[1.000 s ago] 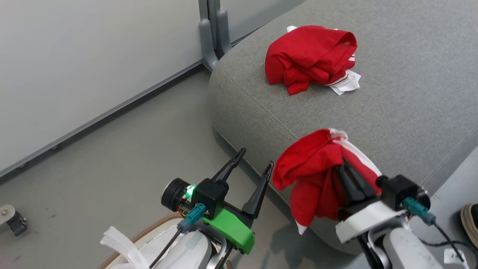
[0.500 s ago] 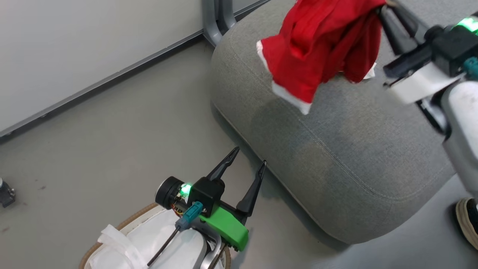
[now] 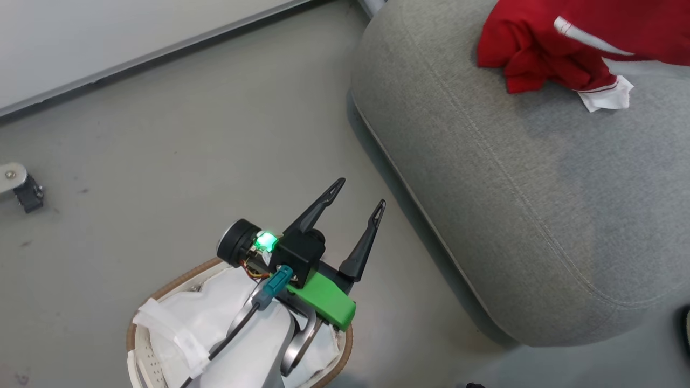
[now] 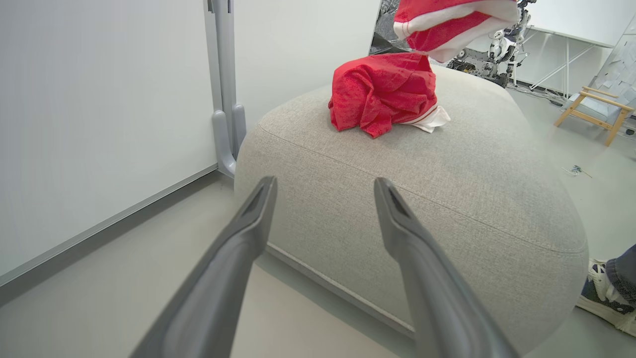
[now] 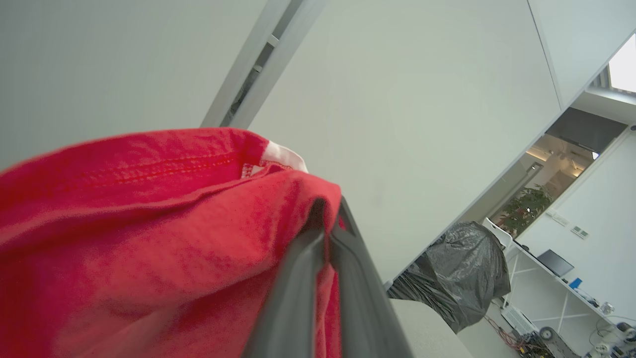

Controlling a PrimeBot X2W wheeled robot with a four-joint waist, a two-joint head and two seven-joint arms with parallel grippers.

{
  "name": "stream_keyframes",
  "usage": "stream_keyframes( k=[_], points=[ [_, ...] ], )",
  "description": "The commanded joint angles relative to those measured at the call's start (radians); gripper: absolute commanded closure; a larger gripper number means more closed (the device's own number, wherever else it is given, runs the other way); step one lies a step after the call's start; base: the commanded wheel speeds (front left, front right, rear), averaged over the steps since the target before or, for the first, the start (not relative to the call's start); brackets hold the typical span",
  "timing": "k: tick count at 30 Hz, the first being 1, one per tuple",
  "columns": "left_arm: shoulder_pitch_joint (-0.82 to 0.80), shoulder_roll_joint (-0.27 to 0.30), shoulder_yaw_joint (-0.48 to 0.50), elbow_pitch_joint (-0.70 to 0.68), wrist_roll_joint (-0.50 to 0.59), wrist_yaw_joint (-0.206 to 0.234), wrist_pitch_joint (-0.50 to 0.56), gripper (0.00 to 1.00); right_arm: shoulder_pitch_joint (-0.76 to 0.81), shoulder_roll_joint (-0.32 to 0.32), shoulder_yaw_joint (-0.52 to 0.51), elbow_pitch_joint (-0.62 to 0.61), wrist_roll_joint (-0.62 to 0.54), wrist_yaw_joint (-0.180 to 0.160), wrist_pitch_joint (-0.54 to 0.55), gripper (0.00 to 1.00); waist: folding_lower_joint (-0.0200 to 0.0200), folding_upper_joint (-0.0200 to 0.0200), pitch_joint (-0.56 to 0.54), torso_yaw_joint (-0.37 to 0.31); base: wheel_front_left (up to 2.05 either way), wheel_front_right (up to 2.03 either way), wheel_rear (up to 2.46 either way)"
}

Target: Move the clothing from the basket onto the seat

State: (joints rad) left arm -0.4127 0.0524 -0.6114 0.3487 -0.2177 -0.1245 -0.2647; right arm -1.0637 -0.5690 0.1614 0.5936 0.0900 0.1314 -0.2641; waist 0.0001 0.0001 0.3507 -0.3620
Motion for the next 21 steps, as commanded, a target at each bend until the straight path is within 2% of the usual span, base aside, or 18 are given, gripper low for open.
stream_keyframes(
  k=[1, 4, 10, 11, 12, 21],
  points=[
    [-0.026, 0.010, 0.008, -0.005, 0.013, -0.005, 0.001, 0.00, 0.002, 0.003, -0.026, 0.025, -0.010, -0.001, 0.000, 1.00, -0.0001, -0.0001, 0.084, 0.078, 0.00, 0.00, 0.00],
    [-0.041, 0.015, 0.015, -0.008, 0.020, -0.005, 0.001, 0.00, 0.050, 0.028, -0.092, 0.092, -0.045, -0.001, 0.000, 1.00, -0.0001, -0.0001, 0.121, 0.101, 0.00, 0.00, 0.00],
    [-0.047, 0.015, 0.030, -0.013, 0.021, -0.007, 0.001, 0.00, 0.167, 0.098, -0.192, 0.144, -0.090, -0.001, 0.000, 1.00, -0.0001, -0.0001, 0.135, 0.114, 0.00, 0.00, 0.00],
    [-0.046, 0.015, 0.033, -0.012, 0.020, -0.007, 0.001, 0.00, 0.188, 0.108, -0.202, 0.143, -0.097, -0.001, 0.000, 0.53, -0.0001, -0.0001, 0.132, 0.114, 0.00, 0.00, 0.00],
    [-0.044, 0.014, 0.036, -0.010, 0.021, -0.007, 0.001, 0.00, 0.214, 0.124, -0.214, 0.142, -0.096, -0.001, 0.000, 0.00, -0.0001, -0.0001, 0.125, 0.113, 0.00, 0.00, 0.00],
    [0.003, 0.006, 0.048, -0.017, 0.000, -0.007, 0.001, 0.00, 0.404, 0.177, -0.299, 0.005, -0.063, -0.001, 0.000, 0.00, -0.0001, -0.0001, 0.023, 0.093, 0.00, 0.00, 0.00]
  ],
)
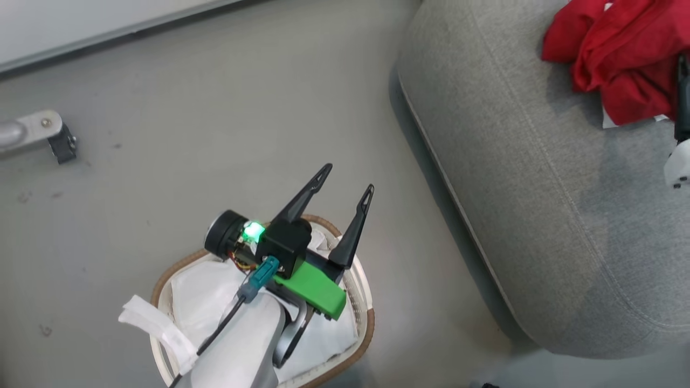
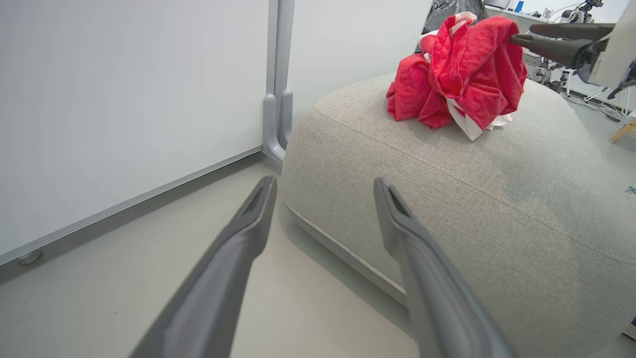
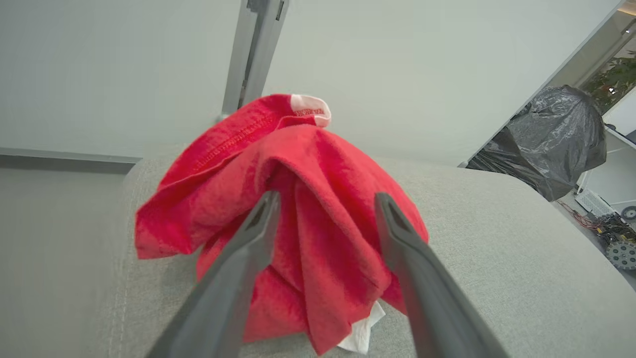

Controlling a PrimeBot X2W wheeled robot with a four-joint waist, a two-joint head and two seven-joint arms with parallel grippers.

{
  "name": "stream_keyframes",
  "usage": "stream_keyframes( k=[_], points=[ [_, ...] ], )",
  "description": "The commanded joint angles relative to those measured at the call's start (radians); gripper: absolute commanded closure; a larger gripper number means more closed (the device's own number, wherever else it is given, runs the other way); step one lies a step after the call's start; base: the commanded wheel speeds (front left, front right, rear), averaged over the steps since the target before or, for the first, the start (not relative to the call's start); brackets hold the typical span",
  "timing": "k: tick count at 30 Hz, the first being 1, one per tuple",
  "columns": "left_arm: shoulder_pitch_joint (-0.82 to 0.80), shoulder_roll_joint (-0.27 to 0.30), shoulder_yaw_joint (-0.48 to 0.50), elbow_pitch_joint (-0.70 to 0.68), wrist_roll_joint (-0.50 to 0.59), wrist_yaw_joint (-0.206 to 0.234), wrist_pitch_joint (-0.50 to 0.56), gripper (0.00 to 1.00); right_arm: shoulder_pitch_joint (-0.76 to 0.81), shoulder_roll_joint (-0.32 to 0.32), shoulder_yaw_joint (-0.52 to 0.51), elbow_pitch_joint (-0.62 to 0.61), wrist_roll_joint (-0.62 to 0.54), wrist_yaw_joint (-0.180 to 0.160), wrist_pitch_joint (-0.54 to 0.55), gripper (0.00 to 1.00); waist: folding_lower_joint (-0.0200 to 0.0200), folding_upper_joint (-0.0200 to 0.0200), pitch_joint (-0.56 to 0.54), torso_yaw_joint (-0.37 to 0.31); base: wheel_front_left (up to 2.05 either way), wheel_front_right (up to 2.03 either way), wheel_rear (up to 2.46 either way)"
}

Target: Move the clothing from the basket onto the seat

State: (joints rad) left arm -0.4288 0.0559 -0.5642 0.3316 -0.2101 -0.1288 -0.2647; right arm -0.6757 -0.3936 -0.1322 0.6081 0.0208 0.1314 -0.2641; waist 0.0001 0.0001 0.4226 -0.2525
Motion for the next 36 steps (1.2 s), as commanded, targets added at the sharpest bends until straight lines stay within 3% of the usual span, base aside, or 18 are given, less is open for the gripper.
stream_keyframes(
  k=[1, 8, 14, 19, 26, 36],
  points=[
    [0.027, 0.002, 0.003, -0.003, -0.010, -0.003, 0.001, 0.00, 0.038, 0.015, -0.015, -0.036, 0.018, -0.001, 0.000, 0.00, -0.0001, -0.0001, -0.065, -0.019, 0.00, 0.00, 0.00],
    [0.067, -0.003, 0.022, -0.021, -0.010, -0.003, 0.001, 0.00, 0.128, 0.080, -0.003, -0.172, 0.092, -0.001, 0.000, 0.00, -0.0001, -0.0001, -0.156, -0.007, 0.00, 0.00, 0.00],
    [0.101, -0.003, 0.073, -0.022, -0.018, 0.035, 0.001, 0.00, 0.203, 0.137, 0.046, -0.241, 0.152, -0.001, 0.000, 0.00, -0.0001, -0.0001, -0.227, 0.064, 0.00, 0.00, 0.00],
    [0.137, -0.003, 0.157, -0.018, 0.000, 0.074, 0.001, 0.00, 0.271, 0.185, 0.075, -0.276, 0.178, -0.001, 0.000, 0.00, -0.0001, -0.0001, -0.263, 0.145, 0.00, 0.00, 0.00],
    [0.195, -0.001, 0.305, -0.020, 0.026, 0.093, 0.001, 0.00, 0.348, 0.247, 0.091, -0.269, 0.164, -0.001, 0.000, 0.00, -0.0001, -0.0001, -0.284, 0.233, 0.00, 0.00, 0.00],
    [0.303, -0.004, 0.458, 0.022, 0.052, 0.129, 0.001, 0.00, 0.433, 0.286, 0.109, -0.265, 0.157, -0.001, 0.000, 0.00, -0.0001, -0.0001, -0.335, 0.274, 0.00, 0.00, 0.00]
  ],
)
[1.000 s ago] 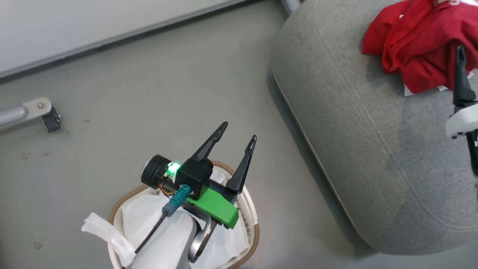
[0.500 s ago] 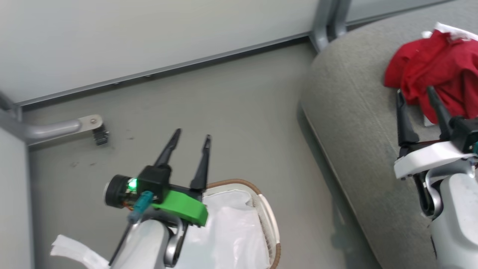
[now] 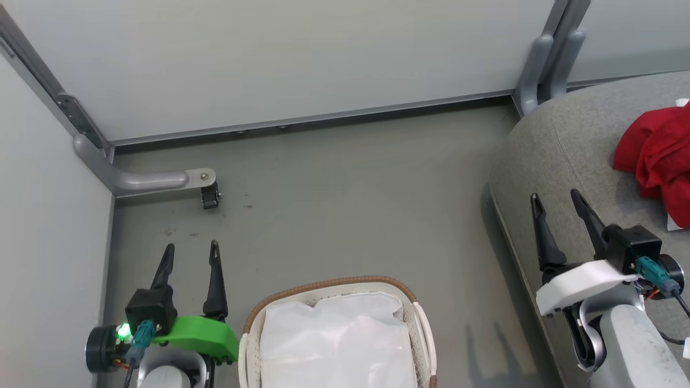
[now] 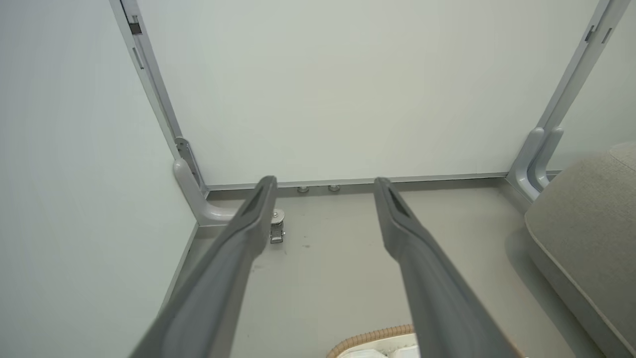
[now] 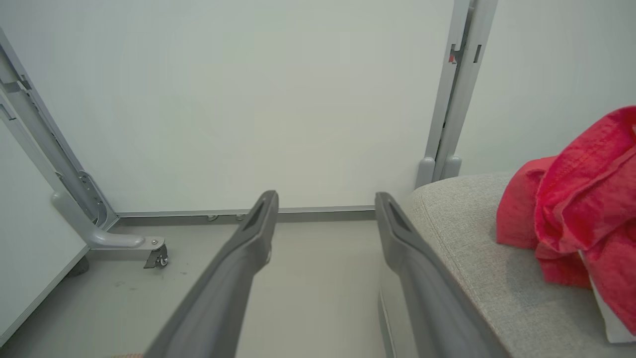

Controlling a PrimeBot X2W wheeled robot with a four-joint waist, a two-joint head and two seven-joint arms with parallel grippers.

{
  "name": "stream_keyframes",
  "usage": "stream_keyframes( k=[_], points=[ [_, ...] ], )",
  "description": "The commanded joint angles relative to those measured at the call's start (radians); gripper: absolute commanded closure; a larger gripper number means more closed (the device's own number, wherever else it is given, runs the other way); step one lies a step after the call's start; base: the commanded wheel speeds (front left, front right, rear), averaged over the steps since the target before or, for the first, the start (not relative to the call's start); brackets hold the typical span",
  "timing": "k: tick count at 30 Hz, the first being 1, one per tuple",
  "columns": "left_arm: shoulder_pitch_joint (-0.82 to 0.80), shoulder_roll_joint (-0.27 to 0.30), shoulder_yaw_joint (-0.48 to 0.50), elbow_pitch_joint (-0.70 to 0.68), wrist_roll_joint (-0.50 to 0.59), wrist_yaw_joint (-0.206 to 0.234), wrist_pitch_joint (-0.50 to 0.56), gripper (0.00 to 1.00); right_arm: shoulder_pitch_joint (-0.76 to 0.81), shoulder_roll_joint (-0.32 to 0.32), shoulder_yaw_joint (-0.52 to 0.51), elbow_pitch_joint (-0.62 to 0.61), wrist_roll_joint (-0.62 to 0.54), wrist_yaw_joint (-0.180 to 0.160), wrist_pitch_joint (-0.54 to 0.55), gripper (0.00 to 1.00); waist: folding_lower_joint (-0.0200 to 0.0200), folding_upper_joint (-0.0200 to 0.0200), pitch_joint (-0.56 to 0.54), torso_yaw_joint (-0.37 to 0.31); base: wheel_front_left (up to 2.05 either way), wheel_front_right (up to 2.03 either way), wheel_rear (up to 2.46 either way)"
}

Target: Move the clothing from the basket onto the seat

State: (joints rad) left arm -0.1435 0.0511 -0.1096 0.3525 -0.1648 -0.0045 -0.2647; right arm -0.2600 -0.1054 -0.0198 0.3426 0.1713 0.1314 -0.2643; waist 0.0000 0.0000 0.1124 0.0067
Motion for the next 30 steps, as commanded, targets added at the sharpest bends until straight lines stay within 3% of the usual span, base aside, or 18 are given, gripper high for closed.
stream_keyframes(
  k=[1, 5, 18, 19, 23, 30],
  points=[
    [0.027, 0.001, 0.014, 0.003, 0.010, 0.008, 0.001, 0.00, 0.025, 0.001, -0.004, 0.000, 0.006, -0.001, 0.000, 0.00, 0.0000, 0.0000, -0.030, 0.015, 0.00, 0.00, 0.00],
    [0.070, 0.001, 0.051, 0.004, -0.029, 0.018, 0.001, 0.00, 0.063, 0.010, -0.001, 0.005, 0.009, -0.001, 0.000, 0.00, 0.0000, 0.0000, -0.057, 0.009, 0.00, 0.00, 0.00],
    [0.157, 0.001, 0.094, -0.003, -0.070, -0.033, 0.001, 0.00, 0.134, 0.028, 0.002, 0.023, 0.011, -0.001, 0.000, 0.00, 0.0000, 0.0000, -0.091, 0.002, 0.00, 0.00, 0.00],
    [0.143, -0.001, 0.092, -0.001, -0.072, -0.031, 0.000, 1.00, 0.123, 0.029, 0.002, 0.021, 0.008, 0.000, 0.000, 1.00, 0.0000, 0.0000, -0.091, 0.001, 0.00, 0.00, 0.00],
    [0.143, -0.006, 0.091, 0.032, -0.081, -0.031, 0.005, 1.00, 0.136, 0.038, -0.001, 0.053, 0.017, 0.000, 0.005, 1.00, 0.0000, 0.0000, -0.092, 0.001, 0.00, 0.00, 0.00],
    [0.128, -0.005, 0.109, 0.024, -0.214, -0.041, 0.046, 1.00, 0.133, 0.039, -0.016, 0.043, 0.155, 0.000, 0.047, 1.00, 0.0000, 0.0000, -0.093, 0.001, 0.00, 0.00, 0.00]
  ],
)
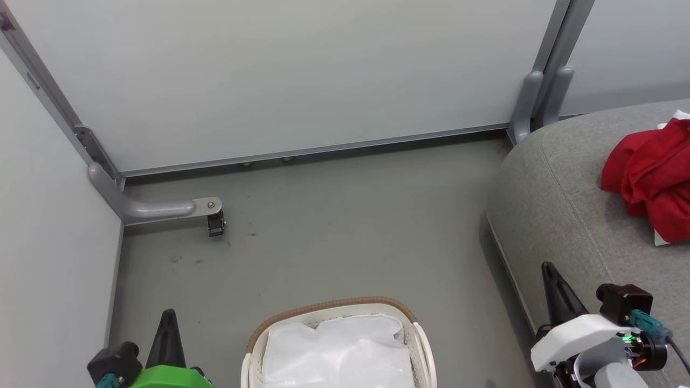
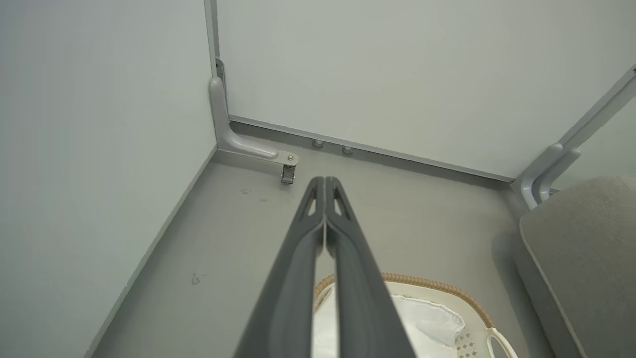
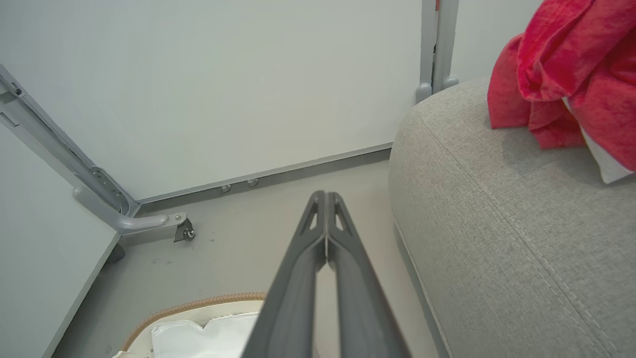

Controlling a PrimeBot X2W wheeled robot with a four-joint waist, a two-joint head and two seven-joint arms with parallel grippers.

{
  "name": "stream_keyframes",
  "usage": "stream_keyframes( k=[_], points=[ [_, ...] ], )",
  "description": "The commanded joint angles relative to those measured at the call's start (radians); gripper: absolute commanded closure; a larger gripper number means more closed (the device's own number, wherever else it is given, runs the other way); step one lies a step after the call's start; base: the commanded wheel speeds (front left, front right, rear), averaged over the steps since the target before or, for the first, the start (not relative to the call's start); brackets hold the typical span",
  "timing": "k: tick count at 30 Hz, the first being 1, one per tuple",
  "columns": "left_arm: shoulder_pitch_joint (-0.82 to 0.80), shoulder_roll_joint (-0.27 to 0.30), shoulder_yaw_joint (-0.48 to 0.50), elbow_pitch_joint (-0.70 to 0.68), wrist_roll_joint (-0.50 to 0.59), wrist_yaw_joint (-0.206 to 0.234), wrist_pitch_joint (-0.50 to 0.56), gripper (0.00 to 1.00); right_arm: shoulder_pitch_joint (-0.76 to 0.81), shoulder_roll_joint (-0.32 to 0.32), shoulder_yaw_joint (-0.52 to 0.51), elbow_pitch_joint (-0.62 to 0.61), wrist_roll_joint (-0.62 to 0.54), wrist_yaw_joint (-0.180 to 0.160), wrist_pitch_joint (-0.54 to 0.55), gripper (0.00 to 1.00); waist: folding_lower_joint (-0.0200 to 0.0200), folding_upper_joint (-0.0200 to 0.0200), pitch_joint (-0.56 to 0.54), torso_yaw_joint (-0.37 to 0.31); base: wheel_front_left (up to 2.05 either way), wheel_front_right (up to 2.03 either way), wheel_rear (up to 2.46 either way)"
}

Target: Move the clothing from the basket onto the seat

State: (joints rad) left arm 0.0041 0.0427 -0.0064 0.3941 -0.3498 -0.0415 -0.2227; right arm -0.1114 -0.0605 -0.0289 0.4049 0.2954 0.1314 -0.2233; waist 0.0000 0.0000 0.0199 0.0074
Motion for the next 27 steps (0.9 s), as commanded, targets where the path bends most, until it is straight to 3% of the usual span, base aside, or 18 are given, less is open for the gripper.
stream_keyframes(
  k=[1, 27],
  points=[
    [-0.021, 0.003, 0.007, -0.021, -0.048, -0.005, 0.009, 1.00, -0.015, -0.005, -0.007, -0.023, 0.051, 0.000, 0.010, 1.00, 0.0000, 0.0000, 0.000, 0.000, 0.00, 0.00, 0.00],
    [-0.052, 0.005, 0.041, -0.069, -0.447, -0.033, 0.113, 1.00, -0.006, -0.001, -0.029, -0.074, 0.467, 0.000, 0.114, 1.00, 0.0000, 0.0000, -0.004, -0.002, 0.00, 0.00, 0.00]
  ],
)
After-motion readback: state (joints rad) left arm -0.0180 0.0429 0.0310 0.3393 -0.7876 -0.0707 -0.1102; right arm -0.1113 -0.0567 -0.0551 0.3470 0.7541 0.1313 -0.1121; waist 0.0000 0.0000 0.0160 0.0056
